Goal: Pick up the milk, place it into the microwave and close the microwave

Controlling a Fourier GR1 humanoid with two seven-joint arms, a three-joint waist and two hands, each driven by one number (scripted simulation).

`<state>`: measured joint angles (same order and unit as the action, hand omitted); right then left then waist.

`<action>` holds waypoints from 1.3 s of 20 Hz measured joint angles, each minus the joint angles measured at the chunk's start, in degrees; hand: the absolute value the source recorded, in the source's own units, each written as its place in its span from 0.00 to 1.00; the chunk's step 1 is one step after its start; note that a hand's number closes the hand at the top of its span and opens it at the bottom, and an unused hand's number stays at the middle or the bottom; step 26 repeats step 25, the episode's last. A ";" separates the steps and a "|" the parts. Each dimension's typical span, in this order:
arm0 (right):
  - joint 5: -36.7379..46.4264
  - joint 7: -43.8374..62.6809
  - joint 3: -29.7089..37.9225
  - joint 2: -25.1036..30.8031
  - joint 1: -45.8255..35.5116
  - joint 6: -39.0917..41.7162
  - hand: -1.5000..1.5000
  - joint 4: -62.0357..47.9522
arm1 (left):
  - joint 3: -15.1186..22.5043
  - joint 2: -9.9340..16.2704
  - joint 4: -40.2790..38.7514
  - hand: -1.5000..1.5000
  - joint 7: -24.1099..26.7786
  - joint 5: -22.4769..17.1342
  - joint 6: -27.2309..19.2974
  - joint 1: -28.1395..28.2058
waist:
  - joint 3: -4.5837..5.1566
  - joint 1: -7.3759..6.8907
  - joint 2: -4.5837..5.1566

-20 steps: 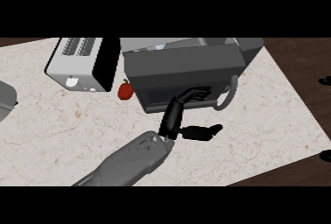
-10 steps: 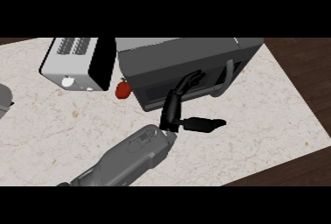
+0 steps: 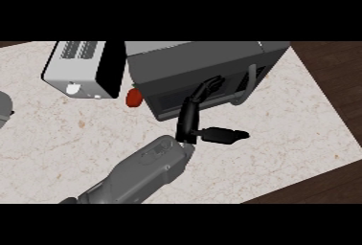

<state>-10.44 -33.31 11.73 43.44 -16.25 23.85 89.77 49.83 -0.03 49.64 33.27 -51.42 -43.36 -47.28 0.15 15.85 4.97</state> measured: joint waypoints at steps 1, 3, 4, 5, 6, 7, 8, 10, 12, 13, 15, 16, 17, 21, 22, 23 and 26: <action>0.17 0.02 -0.03 0.02 -0.46 -0.15 1.00 -0.27 | 0.13 0.01 -0.02 0.00 0.25 -0.41 0.02 -0.18 | 0.00 -0.08 0.12; 0.29 -0.04 0.02 0.09 -1.01 -0.22 1.00 -0.79 | 0.23 0.01 -0.21 0.00 1.10 -1.05 0.10 -0.30 | -0.03 0.05 0.24; 0.45 -0.12 -0.05 0.04 -1.38 -0.34 1.00 -0.99 | 0.36 0.01 -0.31 0.00 1.35 -1.39 0.16 -0.49 | -0.05 -0.01 0.33; 0.50 -0.12 -0.08 0.05 -1.67 -0.37 1.00 -1.18 | 0.44 0.01 -0.43 0.00 1.73 -1.69 0.20 -0.55 | -0.05 0.03 0.36; 0.60 -0.09 -0.17 0.10 -1.92 -0.34 1.00 -1.34 | 0.51 0.01 -0.57 0.00 2.09 -1.94 0.25 -0.62 | -0.06 0.08 0.39; -1.59 0.02 -0.71 -1.73 -1.78 0.48 0.00 -2.20 | 0.81 0.00 -0.50 0.00 2.21 -2.13 0.39 -0.88 | -0.17 -0.23 0.58; -3.43 0.32 -1.25 -3.10 -1.69 1.36 0.00 -2.96 | 1.03 0.00 -0.51 0.00 2.42 -2.33 0.54 -1.08 | -0.23 -0.42 0.73; -6.45 0.93 -2.03 -4.89 -1.61 3.13 0.00 -4.43 | 1.31 0.01 -0.61 0.00 2.89 -2.77 0.63 -1.33 | -0.29 -0.48 0.88; -8.88 1.67 -2.47 -6.06 -1.77 4.50 0.00 -5.88 | 1.50 0.01 -0.76 0.00 3.40 -3.35 0.87 -1.51 | -0.28 -0.55 0.98; -9.86 2.02 -2.68 -6.34 -1.84 5.27 0.00 -6.49 | 1.52 0.01 -0.87 0.00 3.60 -3.66 0.86 -1.56 | -0.28 -0.50 0.96; -11.64 2.80 -2.85 -6.65 -2.25 6.40 0.00 -7.54 | 1.55 0.03 -1.02 0.00 4.31 -4.11 0.97 -1.53 | -0.25 -0.37 0.99; -12.41 3.25 -2.85 -6.78 -2.47 6.77 0.00 -8.24 | 1.61 0.02 -1.09 0.00 4.61 -4.35 1.02 -1.58 | -0.24 -0.39 1.03; -13.15 3.54 -2.82 -6.82 -2.68 7.23 0.00 -8.77 | 1.65 0.02 -1.19 0.00 4.94 -4.53 1.04 -1.57 | -0.26 -0.30 1.02; -15.64 5.05 -2.60 -6.60 -3.86 8.65 0.00 -10.98 | 1.88 0.02 -1.48 0.00 5.86 -5.46 1.09 -1.70 | -0.28 -0.20 1.04; -16.20 5.43 -2.54 -6.43 -4.16 9.03 0.00 -11.45 | 1.92 0.02 -1.60 0.00 6.13 -5.66 1.17 -1.75 | -0.28 -0.19 1.05; -16.76 5.77 -2.45 -6.31 -4.50 9.36 0.00 -12.03 | 2.02 0.01 -1.66 0.00 6.27 -5.92 1.20 -1.83 | -0.30 -0.23 1.07; -17.79 6.45 -2.28 -5.94 -5.11 10.06 0.00 -13.02 | 2.15 0.02 -1.81 0.00 6.76 -6.35 1.23 -1.88 | -0.31 -0.15 1.06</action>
